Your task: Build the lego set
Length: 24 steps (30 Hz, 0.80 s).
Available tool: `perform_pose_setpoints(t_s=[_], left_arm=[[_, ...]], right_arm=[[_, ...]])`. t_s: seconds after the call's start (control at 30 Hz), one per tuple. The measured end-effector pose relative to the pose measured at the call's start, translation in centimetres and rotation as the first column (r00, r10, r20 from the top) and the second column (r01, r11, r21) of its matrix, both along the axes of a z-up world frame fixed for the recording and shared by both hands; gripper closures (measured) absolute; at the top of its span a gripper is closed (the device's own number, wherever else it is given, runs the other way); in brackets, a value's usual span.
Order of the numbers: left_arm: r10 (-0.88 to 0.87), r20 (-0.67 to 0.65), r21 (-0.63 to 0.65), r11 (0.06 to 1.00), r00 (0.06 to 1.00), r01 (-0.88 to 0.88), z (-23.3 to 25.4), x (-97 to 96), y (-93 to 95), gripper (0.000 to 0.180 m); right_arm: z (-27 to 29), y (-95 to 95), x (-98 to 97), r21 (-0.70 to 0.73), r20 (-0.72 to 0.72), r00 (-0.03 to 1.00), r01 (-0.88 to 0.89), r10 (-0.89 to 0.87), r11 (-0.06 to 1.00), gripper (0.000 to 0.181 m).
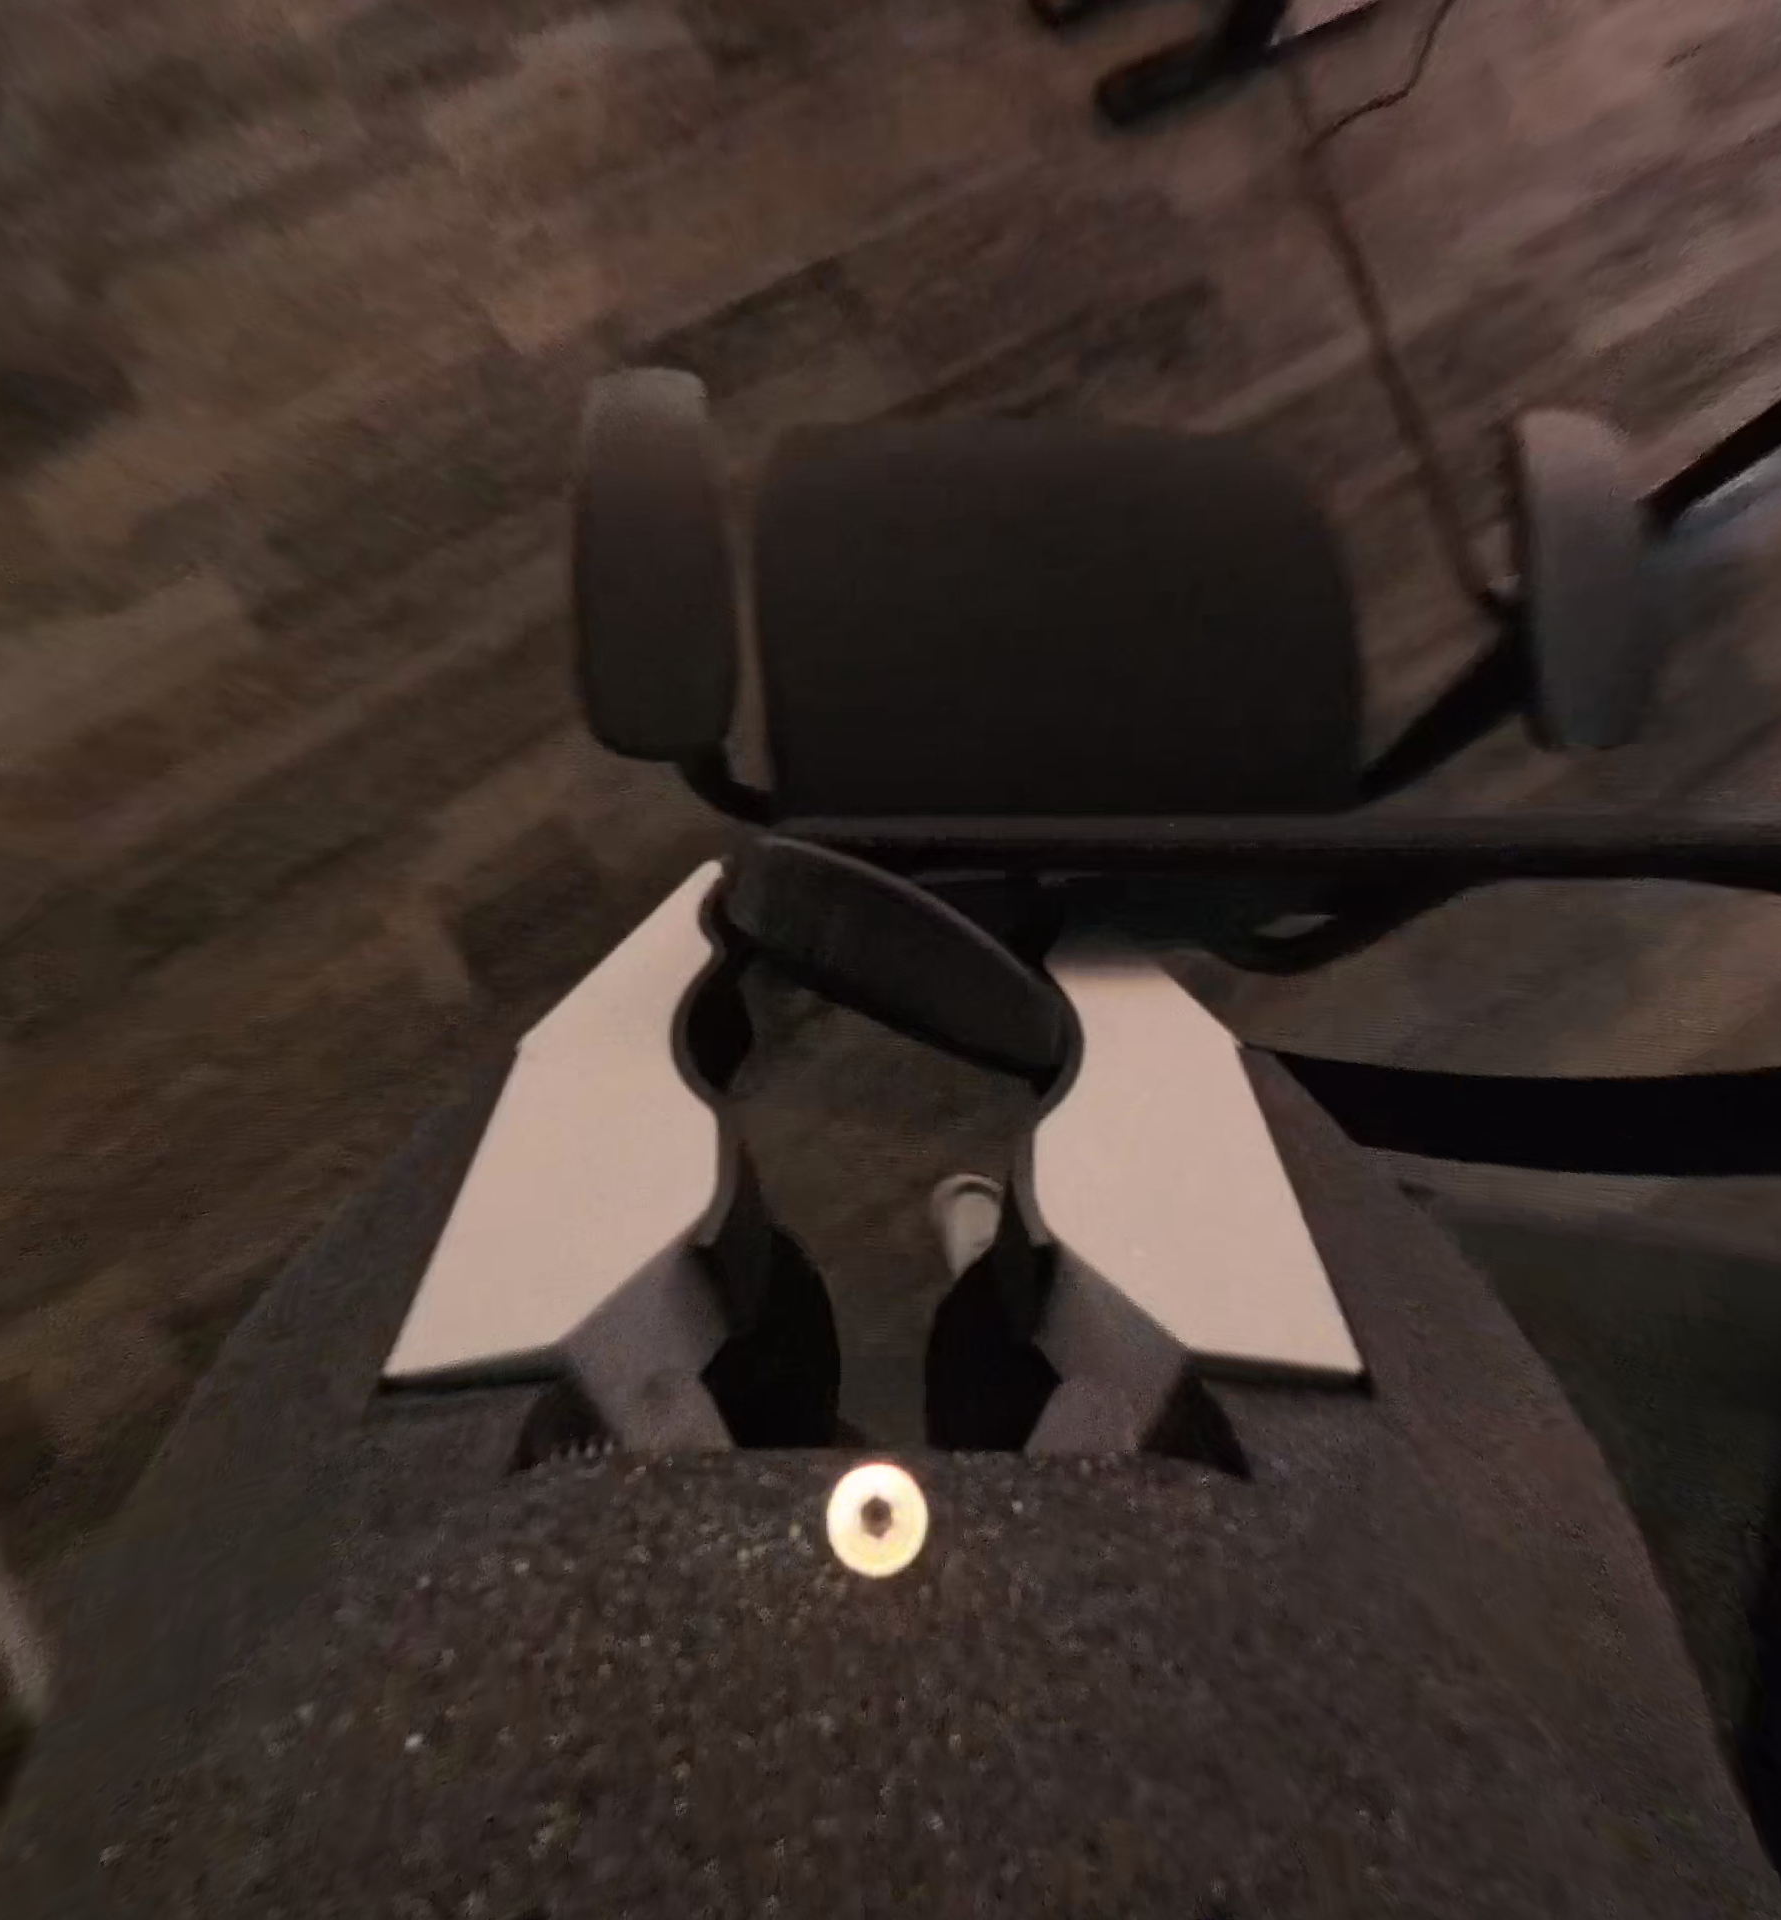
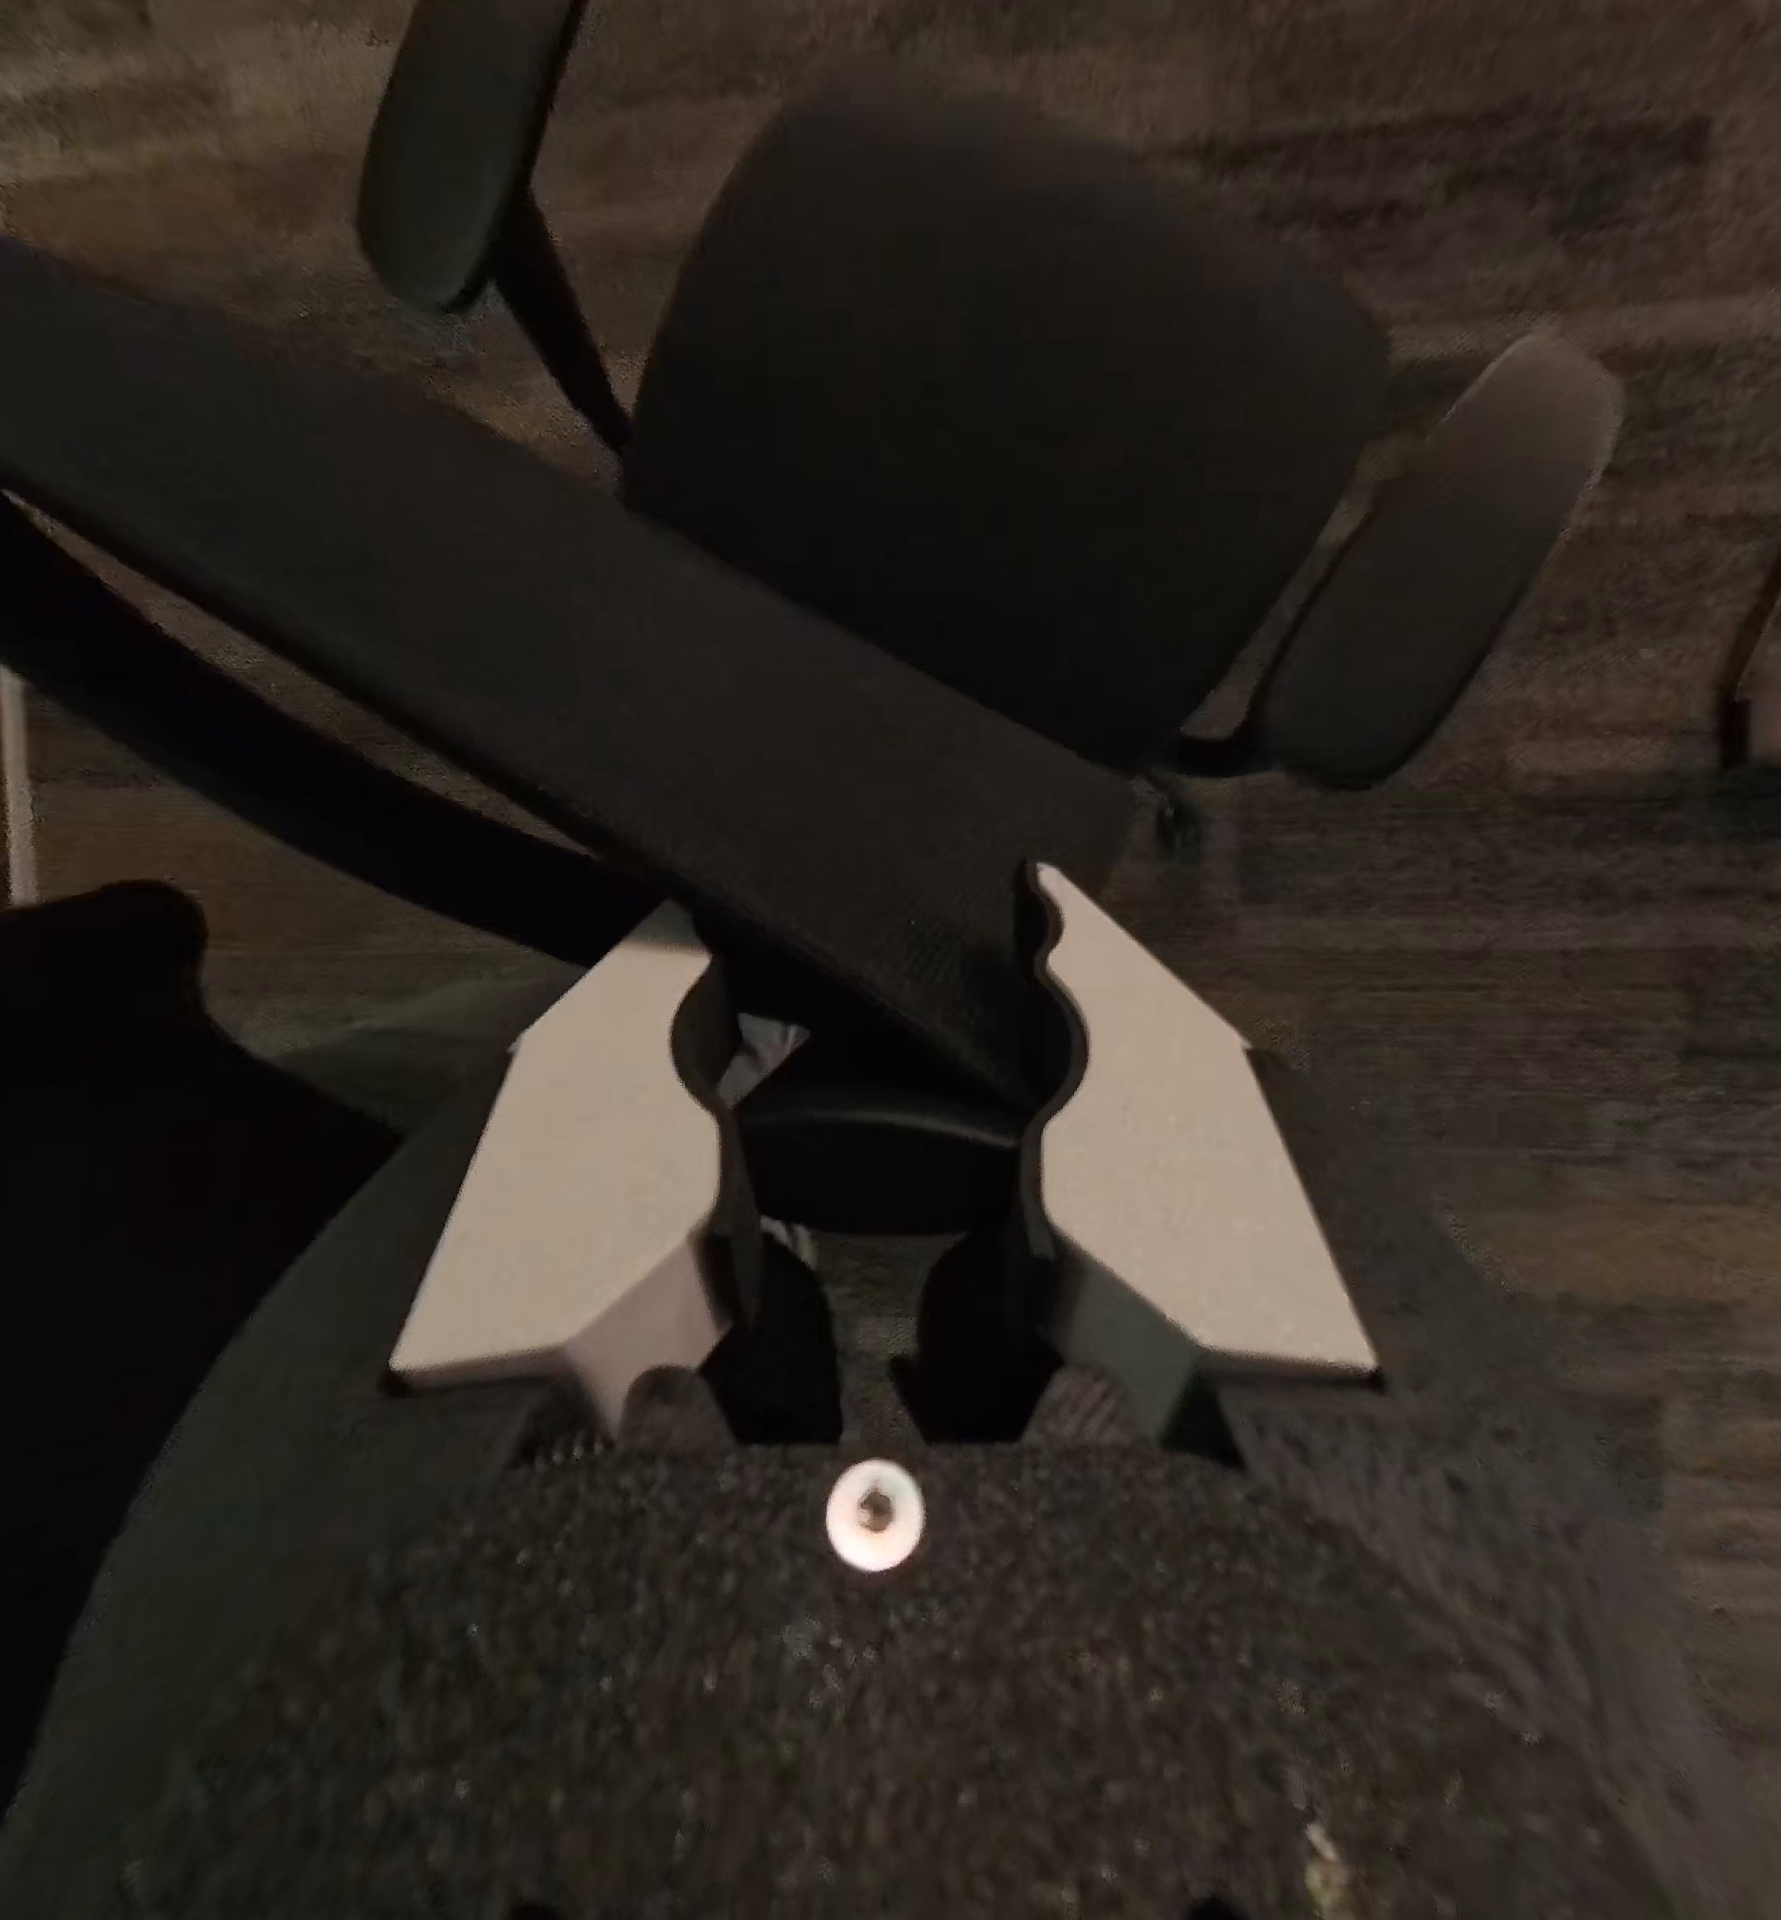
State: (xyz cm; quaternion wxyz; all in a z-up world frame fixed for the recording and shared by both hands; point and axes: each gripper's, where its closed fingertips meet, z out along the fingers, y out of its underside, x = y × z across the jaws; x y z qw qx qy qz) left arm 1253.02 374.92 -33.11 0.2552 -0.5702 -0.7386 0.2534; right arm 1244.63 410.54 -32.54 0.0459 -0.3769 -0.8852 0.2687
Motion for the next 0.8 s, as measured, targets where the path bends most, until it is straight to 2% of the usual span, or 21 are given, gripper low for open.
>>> perform_pose_setpoints(t_s=[0.03,0.13,0.27,0.37,0.47,0.63,0.7,0.8], left_arm=[[-0.015,0.016,-0.047,0.999,1.0,0.015,-0.1,-1.0,-2.2,0.134],[-0.114,0.042,-0.107,0.987,0.993,0.118,0.0,-4.8,-8.4,0.136],[-0.297,0.064,-0.132,0.944,0.953,0.303,0.1,-10.7,-15.7,0.136],[-0.386,0.027,-0.128,0.913,0.922,0.387,0.1,-14.8,-20.5,0.137],[-0.429,-0.002,-0.109,0.898,0.903,0.426,0.3,-19.0,-24.3,0.138],[-0.524,0.009,-0.136,0.843,0.852,0.52,0.4,-24.4,-27.7,0.137],[-0.549,-0.002,-0.13,0.829,0.836,0.544,0.5,-26.0,-28.0,0.136],[-0.609,-0.011,-0.13,0.787,0.793,0.603,0.7,-28.7,-27.7,0.132]], right_arm=[[-0.3,-1.6,0.5,0.004,0.015,1.0,0.011,-0.011,1.0,0.128],[-0.1,-6.8,1.5,-0.023,0.033,0.994,0.101,-0.1,0.995,0.127],[0.0,-14.6,2.1,0.008,0.008,0.996,0.091,-0.091,0.996,0.128],[-0.2,-20.8,1.5,0.086,-0.138,0.979,0.162,-0.149,0.983,0.13],[0.2,-25.4,0.4,0.055,-0.181,0.924,0.351,-0.336,0.935,0.13],[1.1,-28.6,-3.4,0.064,-0.333,0.805,0.54,-0.492,0.839,0.128],[1.2,-28.5,-5.5,0.083,-0.345,0.786,0.57,-0.513,0.817,0.126],[1.0,-27.8,-8.8,0.067,-0.289,0.75,0.636,-0.595,0.769,0.126]])
